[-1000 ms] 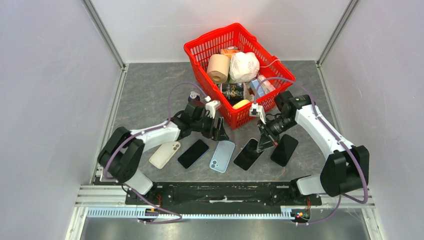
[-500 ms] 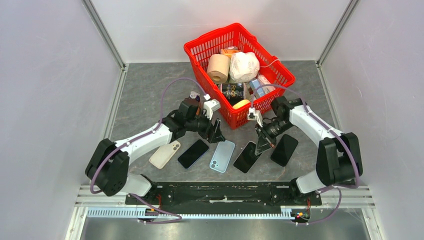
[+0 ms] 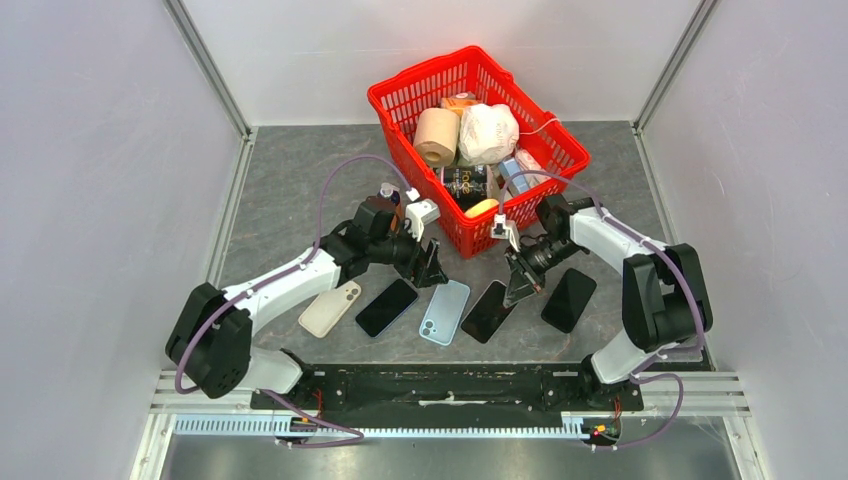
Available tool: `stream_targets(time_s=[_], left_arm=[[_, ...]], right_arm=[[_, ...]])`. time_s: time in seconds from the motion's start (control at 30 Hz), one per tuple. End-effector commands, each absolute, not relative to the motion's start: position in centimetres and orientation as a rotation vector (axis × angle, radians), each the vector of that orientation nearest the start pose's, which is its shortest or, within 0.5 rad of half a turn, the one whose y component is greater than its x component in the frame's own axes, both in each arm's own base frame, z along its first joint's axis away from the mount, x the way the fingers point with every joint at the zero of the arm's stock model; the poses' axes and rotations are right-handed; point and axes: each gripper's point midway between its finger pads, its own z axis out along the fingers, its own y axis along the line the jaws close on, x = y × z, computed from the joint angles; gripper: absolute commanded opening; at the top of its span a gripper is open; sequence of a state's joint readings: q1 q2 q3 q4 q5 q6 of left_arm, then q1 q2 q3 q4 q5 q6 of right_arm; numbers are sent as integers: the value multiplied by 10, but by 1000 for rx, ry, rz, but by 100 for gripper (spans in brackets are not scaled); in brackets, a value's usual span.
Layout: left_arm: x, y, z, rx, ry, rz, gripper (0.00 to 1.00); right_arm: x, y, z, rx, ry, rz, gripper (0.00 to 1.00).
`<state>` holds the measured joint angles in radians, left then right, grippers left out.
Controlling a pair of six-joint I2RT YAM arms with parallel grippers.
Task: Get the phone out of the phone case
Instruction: Place the phone at the center of the board.
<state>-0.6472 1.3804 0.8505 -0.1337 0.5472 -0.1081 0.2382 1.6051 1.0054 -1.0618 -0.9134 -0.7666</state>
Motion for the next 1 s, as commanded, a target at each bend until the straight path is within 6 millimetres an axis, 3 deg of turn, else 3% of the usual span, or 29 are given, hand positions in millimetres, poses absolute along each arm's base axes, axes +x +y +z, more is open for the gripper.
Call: stream_targets(time_s=[0.0,0.43,0.5,0.67,0.83,0.97], left_arm=[[239,-293,150,949,2041,-964,82],[240,-291,147,948,2049,-956,82],[239,-291,147,948,2048,-956,82],[239,-291,147,951,2047,-956,82],[239,-290,146,955,2048,-951,82],[239,-290,146,954,2049,-950,82]], right_arm=[[196,172,85,-1115,2505,1333,6],[194,155,64,-1176,2629,1233,30],[194,152,63,-1195,2635,1204,29],[185,143,63,-1288,2648,1196,5],[177,130,49,-1354,2693,1165,5],[174,125,42,-1361,2734,1174,12]])
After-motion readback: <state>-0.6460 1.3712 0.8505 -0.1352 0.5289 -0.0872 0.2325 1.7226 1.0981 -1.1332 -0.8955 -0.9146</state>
